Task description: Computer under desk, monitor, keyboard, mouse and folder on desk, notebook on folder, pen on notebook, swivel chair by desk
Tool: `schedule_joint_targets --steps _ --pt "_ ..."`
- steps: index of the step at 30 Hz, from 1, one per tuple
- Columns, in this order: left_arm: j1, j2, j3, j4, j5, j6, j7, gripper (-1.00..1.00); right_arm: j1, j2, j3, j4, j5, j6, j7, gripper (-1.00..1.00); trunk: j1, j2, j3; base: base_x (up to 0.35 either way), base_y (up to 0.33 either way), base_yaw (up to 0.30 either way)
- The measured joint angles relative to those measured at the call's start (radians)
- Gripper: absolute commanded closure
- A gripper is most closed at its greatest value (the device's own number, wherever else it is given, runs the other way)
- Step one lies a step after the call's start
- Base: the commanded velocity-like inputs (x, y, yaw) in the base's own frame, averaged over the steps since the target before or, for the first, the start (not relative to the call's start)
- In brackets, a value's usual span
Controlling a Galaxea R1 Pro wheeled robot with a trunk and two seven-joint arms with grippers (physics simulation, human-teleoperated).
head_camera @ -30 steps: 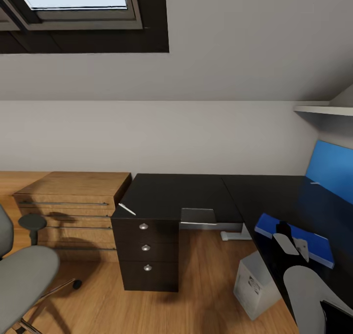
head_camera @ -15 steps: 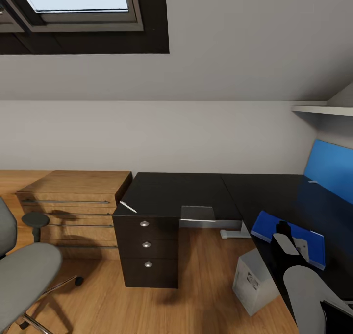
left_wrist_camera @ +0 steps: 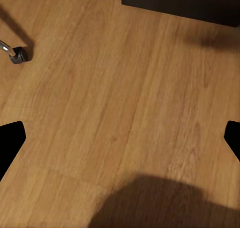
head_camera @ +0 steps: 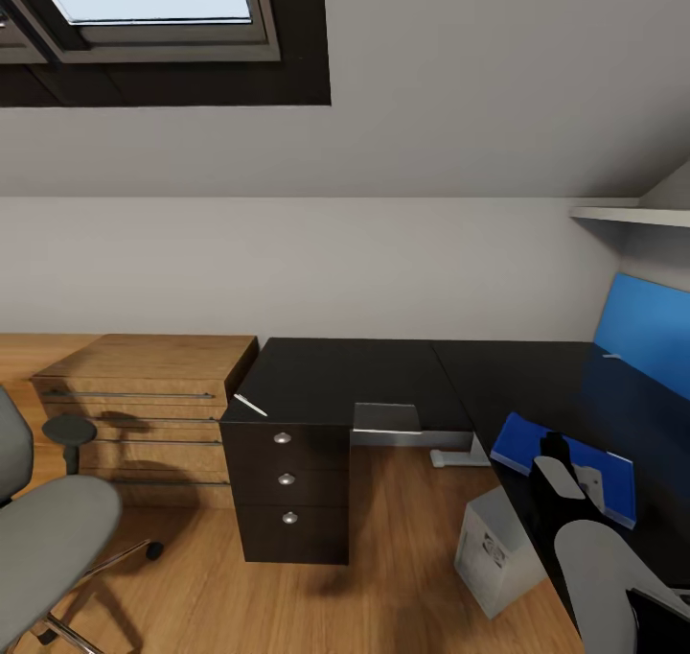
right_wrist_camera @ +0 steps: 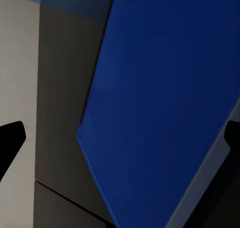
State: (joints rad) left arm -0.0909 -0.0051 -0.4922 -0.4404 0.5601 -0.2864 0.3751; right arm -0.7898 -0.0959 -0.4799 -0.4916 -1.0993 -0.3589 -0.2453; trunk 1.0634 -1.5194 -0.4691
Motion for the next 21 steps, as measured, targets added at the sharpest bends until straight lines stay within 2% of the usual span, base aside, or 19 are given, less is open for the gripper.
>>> schedule_joint_targets --steps 4,10,18,21 --pt "0.000 0.000 -0.002 0.000 -0.001 0.000 -0.002 -1.00 0.000 0.000 0.000 0.000 0.000 0.000 0.000 -1.00 0.000 0.000 0.000 0.000 0.000 0.000" --pt "0.000 0.001 0.003 0.000 0.002 0.001 -0.003 -1.00 0.000 -0.001 0.000 0.000 0.000 0.000 0.000 -1.00 -0.023 0.042 0.019 0.000 0.000 0.000" --pt "0.000 0.000 0.003 0.000 0.001 0.002 -0.002 -1.00 0.000 -0.001 0.000 0.000 0.000 0.000 0.000 -1.00 -0.023 0.042 0.019 0.000 0.000 0.000" --pt "0.000 0.000 0.001 0.000 0.001 0.001 -0.003 -1.00 0.000 0.000 0.000 -0.001 0.001 -0.001 0.001 -1.00 -0.034 0.063 0.028 0.000 0.000 0.000"
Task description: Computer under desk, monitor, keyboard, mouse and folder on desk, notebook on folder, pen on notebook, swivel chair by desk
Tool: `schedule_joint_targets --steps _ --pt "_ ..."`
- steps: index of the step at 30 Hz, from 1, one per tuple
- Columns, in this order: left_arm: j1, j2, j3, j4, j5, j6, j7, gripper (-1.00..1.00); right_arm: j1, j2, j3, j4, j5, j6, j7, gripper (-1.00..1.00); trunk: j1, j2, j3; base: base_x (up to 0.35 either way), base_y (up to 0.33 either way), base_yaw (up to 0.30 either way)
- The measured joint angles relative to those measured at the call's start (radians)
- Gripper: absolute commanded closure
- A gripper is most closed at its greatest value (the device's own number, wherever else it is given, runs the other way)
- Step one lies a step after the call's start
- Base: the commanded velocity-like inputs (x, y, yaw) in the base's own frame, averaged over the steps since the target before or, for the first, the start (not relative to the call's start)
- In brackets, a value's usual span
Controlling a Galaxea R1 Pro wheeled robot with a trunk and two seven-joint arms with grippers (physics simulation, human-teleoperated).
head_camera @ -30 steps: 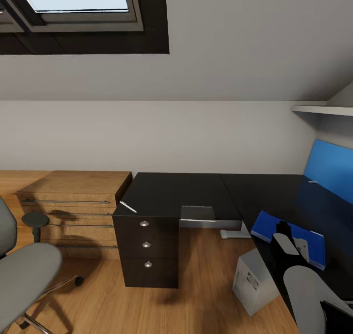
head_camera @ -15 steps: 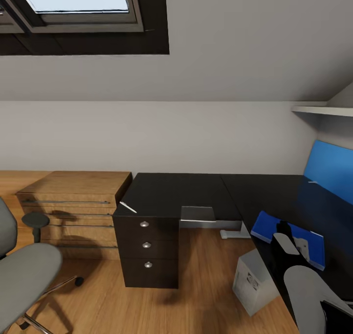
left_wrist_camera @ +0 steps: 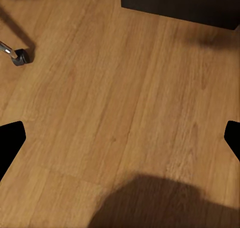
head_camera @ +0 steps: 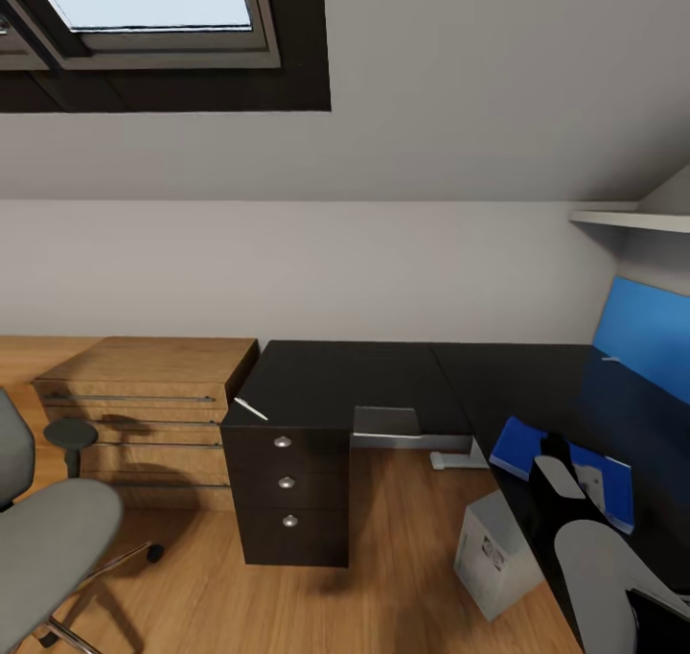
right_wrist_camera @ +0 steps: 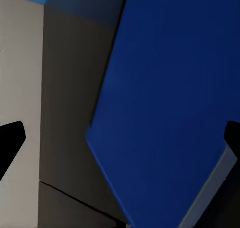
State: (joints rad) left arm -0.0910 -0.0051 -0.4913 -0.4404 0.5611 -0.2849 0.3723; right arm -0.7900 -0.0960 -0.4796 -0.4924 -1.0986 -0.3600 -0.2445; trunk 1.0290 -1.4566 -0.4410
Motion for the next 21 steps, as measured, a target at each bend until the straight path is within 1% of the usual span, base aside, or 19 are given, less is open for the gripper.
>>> schedule_joint_targets --steps 6,11,14,15,19,21 --pt "0.000 0.001 0.002 0.001 0.002 0.001 0.000 -1.00 0.000 0.009 -0.001 -0.029 0.001 -0.005 0.010 -1.00 -0.023 0.042 0.019 0.000 0.000 0.000" --pt "0.000 0.000 0.002 0.003 0.003 0.003 0.001 -1.00 0.000 0.014 -0.002 -0.033 0.001 -0.005 0.012 -1.00 -0.042 0.077 0.034 0.000 0.000 0.000" --pt "0.000 0.000 0.002 0.004 0.003 0.003 0.001 -1.00 0.001 0.025 0.000 -0.033 0.005 -0.005 0.014 -1.00 -0.054 0.098 0.044 0.000 0.000 0.000" --pt "0.000 0.000 0.001 0.004 0.003 0.003 0.001 -1.00 0.001 0.033 0.002 -0.033 0.012 -0.004 0.014 -1.00 -0.058 0.105 0.047 0.000 0.000 0.000" --pt "0.000 0.000 0.001 0.004 0.002 0.003 0.001 -1.00 0.001 0.047 0.015 -0.030 0.039 -0.002 0.014 -1.00 -0.058 0.105 0.047 0.000 0.000 0.000" --pt "0.000 0.000 0.000 0.005 0.002 0.003 0.001 -1.00 0.001 0.060 0.025 -0.027 0.064 0.001 0.013 -1.00 -0.058 0.105 0.047 0.000 0.000 0.000"
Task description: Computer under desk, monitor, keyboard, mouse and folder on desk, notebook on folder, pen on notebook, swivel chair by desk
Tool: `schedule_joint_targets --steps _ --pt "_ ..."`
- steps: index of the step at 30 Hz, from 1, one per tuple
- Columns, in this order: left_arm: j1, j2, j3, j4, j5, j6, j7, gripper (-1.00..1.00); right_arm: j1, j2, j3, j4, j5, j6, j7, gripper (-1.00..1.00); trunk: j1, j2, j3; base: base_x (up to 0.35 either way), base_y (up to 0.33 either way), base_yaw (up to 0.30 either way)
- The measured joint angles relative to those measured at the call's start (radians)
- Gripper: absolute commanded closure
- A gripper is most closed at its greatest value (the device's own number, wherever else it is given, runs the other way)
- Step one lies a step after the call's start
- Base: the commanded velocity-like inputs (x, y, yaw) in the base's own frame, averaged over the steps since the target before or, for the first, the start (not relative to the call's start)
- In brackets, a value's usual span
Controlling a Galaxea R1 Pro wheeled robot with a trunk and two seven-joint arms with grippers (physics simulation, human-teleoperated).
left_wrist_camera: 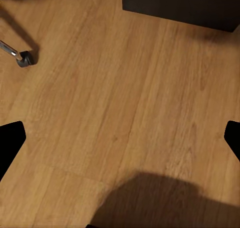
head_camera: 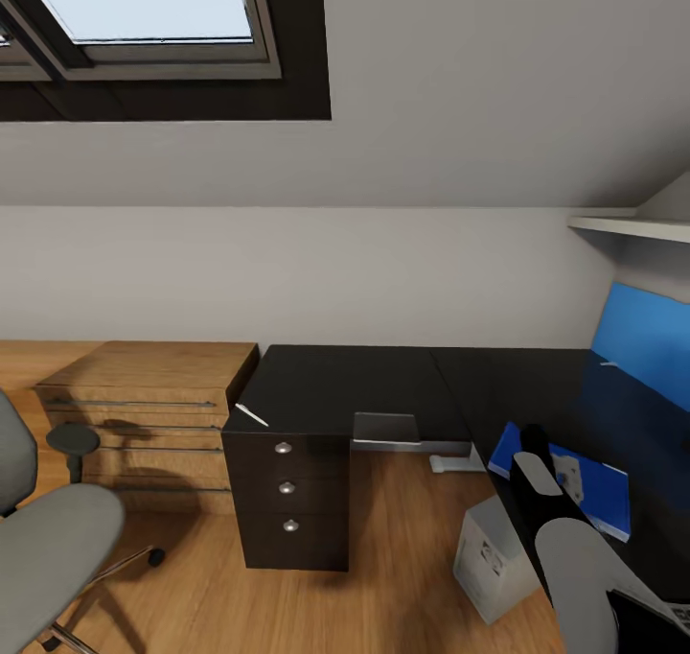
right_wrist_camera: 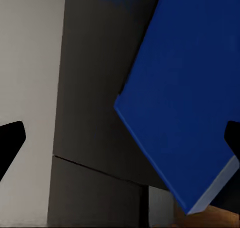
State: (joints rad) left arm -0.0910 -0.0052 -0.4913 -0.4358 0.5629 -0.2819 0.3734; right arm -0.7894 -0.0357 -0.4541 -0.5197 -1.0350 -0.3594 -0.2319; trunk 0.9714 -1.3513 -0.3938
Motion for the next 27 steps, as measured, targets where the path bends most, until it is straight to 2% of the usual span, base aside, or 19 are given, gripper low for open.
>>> schedule_joint_targets --steps 3,5,6,7,9,14,17,20,22,25,27 --pt "0.000 0.000 -0.001 0.000 0.000 0.000 0.000 -1.00 0.001 0.020 0.006 0.002 0.017 0.006 -0.001 -1.00 0.000 0.000 0.000 0.000 0.000 0.000" --pt "0.000 0.000 -0.002 0.000 -0.001 0.000 0.001 -1.00 0.002 0.048 0.015 0.003 0.028 0.020 -0.002 -1.00 0.000 0.000 0.000 0.000 0.000 0.000" --pt "0.000 0.000 -0.003 0.000 -0.001 0.000 0.002 -1.00 0.003 0.071 0.026 0.004 0.033 0.036 -0.001 -1.00 0.000 0.000 0.000 0.000 0.000 0.000" --pt "0.000 0.000 -0.003 0.000 -0.002 -0.001 0.002 -1.00 0.004 0.098 0.053 0.004 0.047 0.061 -0.001 -1.00 0.000 0.000 0.000 0.000 0.000 0.000" --pt "0.000 0.000 -0.003 0.000 -0.002 -0.001 0.002 -1.00 0.005 0.109 0.071 0.004 0.058 0.072 0.000 -1.00 0.000 0.000 0.000 0.000 0.000 0.000" --pt "0.000 0.000 -0.005 0.000 -0.003 -0.002 0.002 -1.00 0.013 0.148 0.194 0.005 0.080 0.116 0.004 -1.00 0.000 0.000 0.000 0.000 0.000 0.000" --pt "0.000 0.000 -0.005 0.000 -0.003 -0.002 0.002 -1.00 0.016 0.164 0.246 0.030 0.081 0.122 0.024 -1.00 0.000 0.000 0.000 0.000 0.000 0.000" --pt "0.000 0.000 -0.005 0.000 -0.004 -0.002 0.002 -1.00 0.017 0.177 0.258 0.056 0.080 0.125 0.063 -1.00 0.000 0.000 0.000 0.000 0.000 0.000" --pt "0.000 0.000 -0.005 0.000 -0.004 -0.002 0.003 -1.00 0.017 0.189 0.261 0.084 0.080 0.125 0.124 -1.00 0.000 0.000 0.000 0.000 0.000 0.000" --pt "0.000 0.000 -0.004 0.000 -0.004 -0.002 0.003 -1.00 0.016 0.195 0.261 0.129 0.079 0.123 0.220 -1.00 0.000 0.000 0.000 0.000 0.000 0.081" --pt "0.000 0.000 -0.005 0.000 -0.003 -0.002 0.004 -1.00 0.017 0.196 0.262 0.144 0.077 0.122 0.252 -1.00 0.000 0.000 0.000 0.000 0.000 0.186"
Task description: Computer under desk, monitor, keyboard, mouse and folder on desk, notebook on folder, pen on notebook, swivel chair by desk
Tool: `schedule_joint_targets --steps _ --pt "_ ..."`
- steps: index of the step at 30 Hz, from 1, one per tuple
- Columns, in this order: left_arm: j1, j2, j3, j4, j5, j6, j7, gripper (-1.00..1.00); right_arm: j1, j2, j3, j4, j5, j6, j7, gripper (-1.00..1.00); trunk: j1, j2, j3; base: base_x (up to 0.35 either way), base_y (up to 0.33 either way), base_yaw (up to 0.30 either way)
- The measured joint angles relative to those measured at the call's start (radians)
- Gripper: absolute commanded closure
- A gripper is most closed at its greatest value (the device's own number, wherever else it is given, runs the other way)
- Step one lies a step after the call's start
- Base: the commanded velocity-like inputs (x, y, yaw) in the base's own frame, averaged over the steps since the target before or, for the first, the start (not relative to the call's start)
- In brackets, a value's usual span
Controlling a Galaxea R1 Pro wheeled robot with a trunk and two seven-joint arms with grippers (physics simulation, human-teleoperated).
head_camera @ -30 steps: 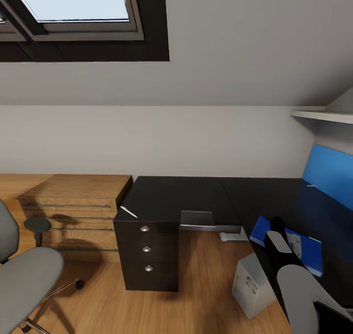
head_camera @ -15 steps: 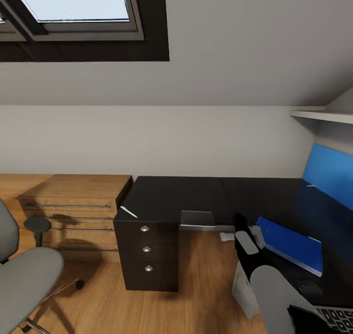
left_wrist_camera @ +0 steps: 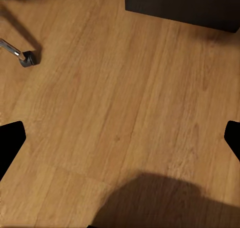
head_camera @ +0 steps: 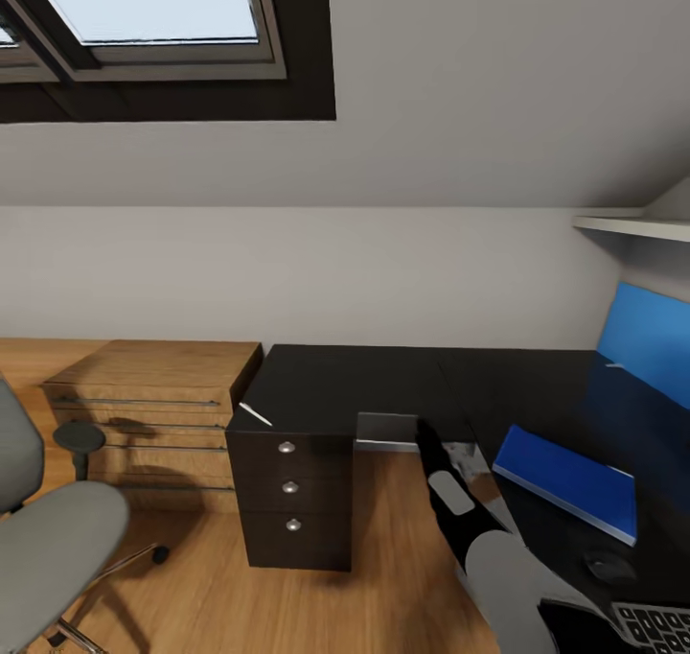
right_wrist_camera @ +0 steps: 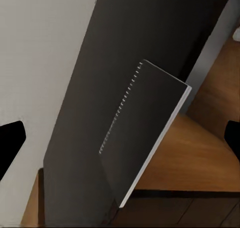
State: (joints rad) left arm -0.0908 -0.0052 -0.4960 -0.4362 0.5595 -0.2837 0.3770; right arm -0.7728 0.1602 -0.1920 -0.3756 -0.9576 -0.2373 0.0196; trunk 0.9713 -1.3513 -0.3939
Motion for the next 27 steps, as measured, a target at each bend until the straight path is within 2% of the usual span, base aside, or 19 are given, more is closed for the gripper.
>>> schedule_joint_targets --steps 7,11,16,21,27 --pt "0.000 0.000 0.001 0.000 -0.005 -0.002 0.000 -1.00 0.000 -0.006 -0.004 0.022 -0.006 -0.002 0.028 -1.00 0.000 0.000 0.000 0.000 0.000 0.061" --pt "0.000 -0.018 0.000 0.000 -0.002 -0.003 0.000 -1.00 0.000 -0.011 -0.006 0.021 -0.006 -0.006 0.031 -1.00 0.000 0.000 0.000 0.000 0.000 0.000" --pt "0.000 -0.028 0.000 0.000 -0.001 -0.003 0.001 -1.00 0.001 -0.035 -0.010 0.014 -0.026 -0.004 0.038 -1.00 0.000 0.000 0.000 0.000 0.000 0.000" --pt "0.000 -0.028 0.000 0.000 0.000 -0.003 0.001 -1.00 0.002 -0.036 -0.009 0.016 -0.054 -0.004 0.064 -1.00 0.000 0.000 0.000 0.000 0.000 0.000" --pt "0.000 -0.028 0.001 0.000 0.000 -0.003 0.001 -1.00 0.003 -0.036 -0.010 0.019 -0.056 -0.004 0.098 -1.00 0.000 0.000 0.000 0.000 0.000 0.000"
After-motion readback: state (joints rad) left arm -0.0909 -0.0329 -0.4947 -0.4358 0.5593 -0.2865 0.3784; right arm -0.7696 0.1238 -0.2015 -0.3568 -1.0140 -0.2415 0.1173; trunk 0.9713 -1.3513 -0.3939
